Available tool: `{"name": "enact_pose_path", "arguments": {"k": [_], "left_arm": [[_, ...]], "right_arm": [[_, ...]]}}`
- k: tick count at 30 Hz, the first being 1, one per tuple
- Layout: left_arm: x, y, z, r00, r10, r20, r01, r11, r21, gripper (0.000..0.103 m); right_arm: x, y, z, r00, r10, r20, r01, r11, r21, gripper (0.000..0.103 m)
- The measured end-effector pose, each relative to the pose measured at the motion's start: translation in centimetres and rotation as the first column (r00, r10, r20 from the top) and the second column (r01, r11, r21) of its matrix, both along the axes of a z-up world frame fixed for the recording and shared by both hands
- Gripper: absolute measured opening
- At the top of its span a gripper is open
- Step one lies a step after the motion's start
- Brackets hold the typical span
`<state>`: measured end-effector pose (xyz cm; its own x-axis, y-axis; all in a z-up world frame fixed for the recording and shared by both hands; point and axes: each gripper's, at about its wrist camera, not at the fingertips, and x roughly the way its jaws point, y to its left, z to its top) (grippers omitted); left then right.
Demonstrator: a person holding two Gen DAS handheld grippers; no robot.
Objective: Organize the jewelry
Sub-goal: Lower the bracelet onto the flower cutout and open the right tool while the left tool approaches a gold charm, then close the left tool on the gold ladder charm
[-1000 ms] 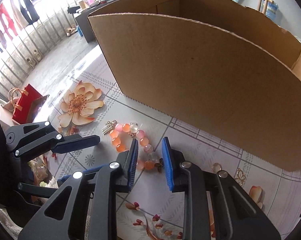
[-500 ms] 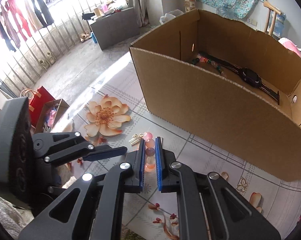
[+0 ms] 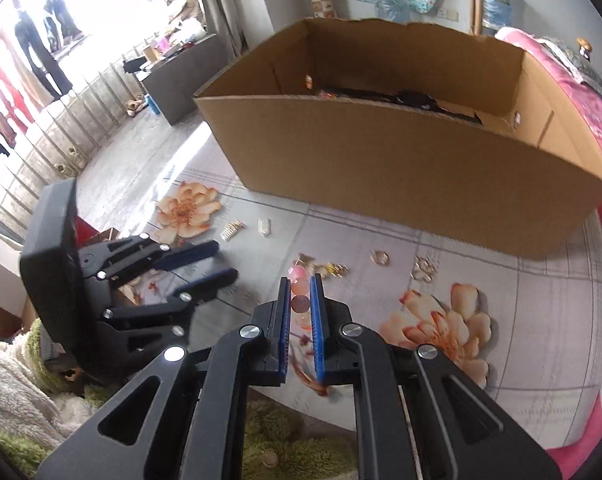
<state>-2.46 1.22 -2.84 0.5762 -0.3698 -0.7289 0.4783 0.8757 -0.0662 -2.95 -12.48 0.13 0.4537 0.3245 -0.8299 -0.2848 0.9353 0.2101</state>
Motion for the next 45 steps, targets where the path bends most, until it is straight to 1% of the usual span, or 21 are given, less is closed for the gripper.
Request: {"name": "enact_pose_path", "arguments": {"k": [3, 7, 14, 15, 17, 18, 20, 22, 24, 26, 29, 31, 34, 36, 39, 40, 44, 45], "left_arm": [[0.1, -0.2, 0.0, 1.0, 0.001, 0.002, -0.001, 1.0, 0.007, 0.03], [0.1, -0.4, -0.1, 1.0, 0.005, 0.004, -0.005, 1.0, 0.016, 0.03], [0.2, -0.9, -0.2, 1.0, 0.009, 0.004, -0.009, 1.0, 0.03, 0.03], [0.2, -0.9, -0.2, 1.0, 0.009, 0.004, -0.009, 0.999, 0.032, 0.03], [0.2, -1.0, -0.1, 1.0, 0.008, 0.003, -0.008, 0.999, 0.038, 0.03], [0.2, -1.0, -0.1, 1.0, 0.008, 0.001, -0.008, 0.999, 0.039, 0.03], [0.2, -1.0, 0.0, 1.0, 0.011, 0.001, -0.011, 0.999, 0.039, 0.03], [0.2, -0.8, 0.4, 1.0, 0.021, 0.01, -0.021, 0.999, 0.029, 0.03], [0.4, -0.3, 0.8, 0.999, 0.04, 0.019, -0.04, 0.999, 0.014, 0.03], [0.8, 0.2, 1.0, 0.998, 0.06, 0.026, -0.06, 0.998, 0.009, 0.03], [1.8, 0.4, 0.9, 0.996, 0.086, 0.021, -0.086, 0.996, 0.026, 0.03], [2.3, 0.5, 0.7, 0.995, 0.096, 0.008, -0.097, 0.995, 0.039, 0.03], [3.0, 0.5, 0.4, 0.996, 0.091, -0.017, -0.09, 0.995, 0.042, 0.027], [3.4, 0.4, 0.2, 0.996, 0.088, -0.036, -0.086, 0.995, 0.047, 0.02], [3.6, 0.3, 0.1, 0.995, 0.092, -0.029, -0.091, 0.994, 0.059, 0.014], [3.9, -0.1, 0.1, 0.995, 0.092, -0.026, -0.09, 0.994, 0.066, 0.013], [3.8, -0.6, 0.1, 0.997, 0.079, -0.018, -0.077, 0.993, 0.094, 0.011], [3.7, -0.7, 0.1, 0.997, 0.073, -0.019, -0.071, 0.993, 0.097, 0.007]], "right_arm": [[-0.3, -2.3, -1.7, 0.997, -0.078, -0.027, 0.077, 0.996, -0.046, 0.01], [-0.2, -5.3, -3.4, 0.984, -0.169, -0.055, 0.166, 0.984, -0.064, 0.01], [0.5, -8.1, -4.8, 0.962, -0.266, -0.055, 0.261, 0.961, -0.09, 0.012], [0.6, -8.3, -4.8, 0.961, -0.273, -0.051, 0.267, 0.958, -0.099, 0.014], [0.6, -8.6, -4.6, 0.955, -0.292, -0.04, 0.287, 0.952, -0.109, 0.032], [0.6, -8.8, -4.5, 0.953, -0.302, -0.026, 0.297, 0.948, -0.111, 0.034], [0.4, -9.2, -3.8, 0.949, -0.315, 0.014, 0.315, 0.944, -0.102, 0.035], [0.2, -9.3, -2.9, 0.946, -0.321, 0.05, 0.324, 0.943, -0.073, 0.035], [0.1, -9.0, -2.4, 0.945, -0.32, 0.072, 0.323, 0.946, -0.031, 0.035], [0.2, -8.3, -2.3, 0.948, -0.309, 0.074, 0.308, 0.951, 0.027, 0.035], [0.7, -6.7, -3.2, 0.96, -0.276, 0.053, 0.269, 0.957, 0.105, 0.035], [0.8, -5.5, -3.9, 0.968, -0.247, 0.04, 0.24, 0.962, 0.126, 0.035], [1.1, -3.6, -4.3, 0.979, -0.2, 0.036, 0.195, 0.974, 0.119, 0.035], [1.0, -2.6, -4.4, 0.983, -0.179, 0.037, 0.174, 0.979, 0.109, 0.035], [1.2, -2.0, -4.4, 0.986, -0.163, 0.035, 0.158, 0.981, 0.111, 0.035], [0.9, -1.4, -4.2, 0.986, -0.162, 0.037, 0.157, 0.982, 0.108, 0.035], [1.4, -1.5, -4.2, 0.985, -0.169, 0.041, 0.164, 0.981, 0.105, 0.035], [1.5, -1.6, -4.2, 0.984, -0.171, 0.04, 0.166, 0.98, 0.107, 0.035]]}}
